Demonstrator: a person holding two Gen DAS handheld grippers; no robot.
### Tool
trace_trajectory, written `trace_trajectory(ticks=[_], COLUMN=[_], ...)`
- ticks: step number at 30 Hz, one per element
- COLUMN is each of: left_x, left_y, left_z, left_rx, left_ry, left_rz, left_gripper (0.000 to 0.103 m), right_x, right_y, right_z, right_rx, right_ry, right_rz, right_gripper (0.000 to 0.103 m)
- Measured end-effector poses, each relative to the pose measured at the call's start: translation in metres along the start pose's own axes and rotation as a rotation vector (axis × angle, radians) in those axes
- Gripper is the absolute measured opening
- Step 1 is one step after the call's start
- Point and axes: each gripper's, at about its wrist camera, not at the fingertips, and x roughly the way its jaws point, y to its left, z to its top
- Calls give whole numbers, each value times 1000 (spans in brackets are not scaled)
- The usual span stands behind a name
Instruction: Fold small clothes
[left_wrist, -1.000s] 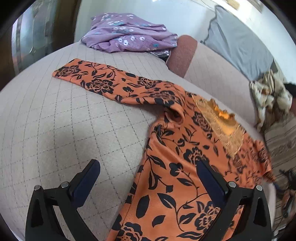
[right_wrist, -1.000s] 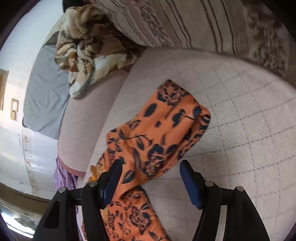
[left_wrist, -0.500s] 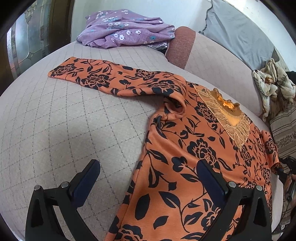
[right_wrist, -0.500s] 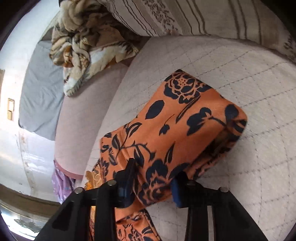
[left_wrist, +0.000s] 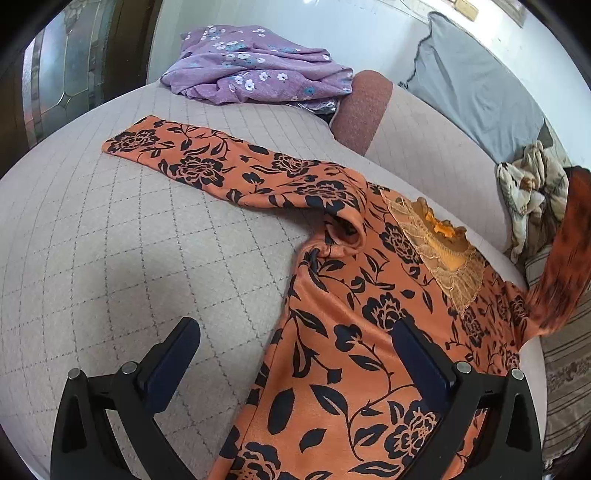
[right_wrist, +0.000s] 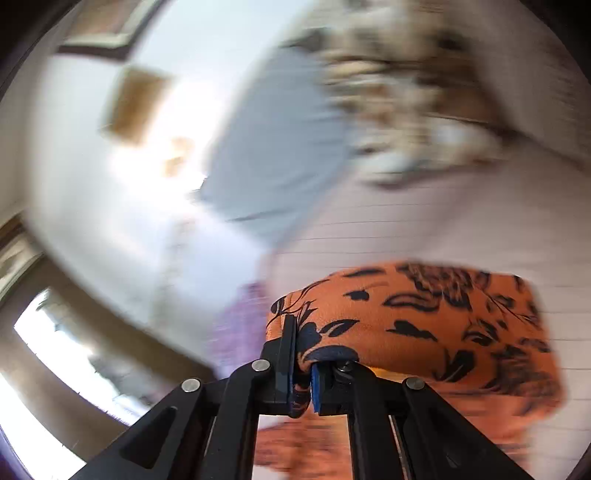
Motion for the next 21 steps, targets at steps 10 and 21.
trace_trajectory(ticks=[10, 21], left_x=[-5, -3], left_y=[14, 12], left_z=[5, 6], left_rx=[-68, -78], left_ry=[-15, -4], left_rz=[-28, -45], left_gripper=[103, 103], right_x=[151, 183], right_y=[23, -69], right_z=[-150, -239], right_rx=[100, 129], right_ry=[244, 589], right_rz=[150, -136], right_gripper=[10, 78])
